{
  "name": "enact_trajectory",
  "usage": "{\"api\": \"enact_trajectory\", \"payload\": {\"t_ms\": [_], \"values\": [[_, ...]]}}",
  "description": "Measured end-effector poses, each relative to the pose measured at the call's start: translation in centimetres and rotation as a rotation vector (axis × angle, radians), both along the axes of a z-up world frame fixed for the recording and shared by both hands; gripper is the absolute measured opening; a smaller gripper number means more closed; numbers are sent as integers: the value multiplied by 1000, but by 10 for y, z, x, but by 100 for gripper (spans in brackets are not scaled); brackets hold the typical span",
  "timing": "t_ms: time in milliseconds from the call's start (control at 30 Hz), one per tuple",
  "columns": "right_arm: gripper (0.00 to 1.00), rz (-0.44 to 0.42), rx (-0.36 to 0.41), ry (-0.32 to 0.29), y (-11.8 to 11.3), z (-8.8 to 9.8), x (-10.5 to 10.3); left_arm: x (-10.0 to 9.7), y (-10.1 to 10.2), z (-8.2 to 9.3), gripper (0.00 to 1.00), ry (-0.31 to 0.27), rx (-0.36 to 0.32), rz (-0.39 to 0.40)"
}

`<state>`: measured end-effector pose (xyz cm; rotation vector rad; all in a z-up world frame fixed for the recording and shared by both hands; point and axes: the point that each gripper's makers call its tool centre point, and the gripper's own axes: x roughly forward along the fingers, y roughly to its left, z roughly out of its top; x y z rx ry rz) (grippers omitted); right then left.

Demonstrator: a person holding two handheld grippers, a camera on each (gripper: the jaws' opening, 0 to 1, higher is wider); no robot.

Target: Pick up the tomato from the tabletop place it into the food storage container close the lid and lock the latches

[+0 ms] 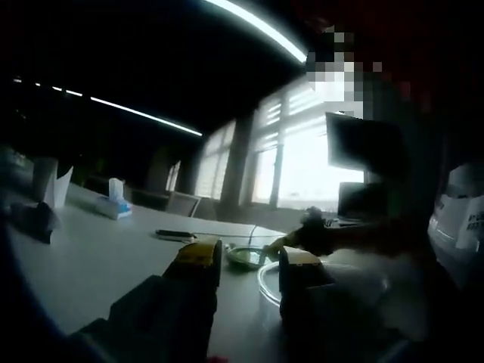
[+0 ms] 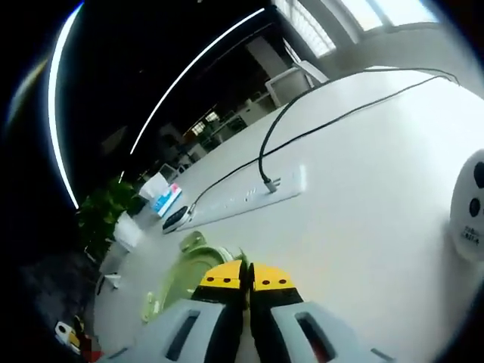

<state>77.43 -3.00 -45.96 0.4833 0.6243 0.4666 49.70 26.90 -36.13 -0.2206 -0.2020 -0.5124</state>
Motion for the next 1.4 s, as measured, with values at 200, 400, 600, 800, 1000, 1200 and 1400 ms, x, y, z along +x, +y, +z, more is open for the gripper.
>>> {"api": "enact_trajectory", "payload": {"t_ms": [200,400,600,800,1000,1200,1400], "values": [[0,3,-30,-48,9,14,-7,0,0,0,24,3,1,1],[0,16,-40,-108,17,38,-11,1,1,0,24,3,0,3],[0,24,-57,-159,19,65,-15,0,0,0,23,0,4,4],[0,48,-76,-237,25,101,-25,0,1,1,23,-2,4,7],[0,68,-105,-298,34,131,-42,-1,1,1,23,-4,8,7],[0,85,-132,-360,41,155,-57,-2,1,3,23,-9,6,10],[0,103,-170,-414,41,175,-63,-1,2,1,23,-2,11,17]]}}
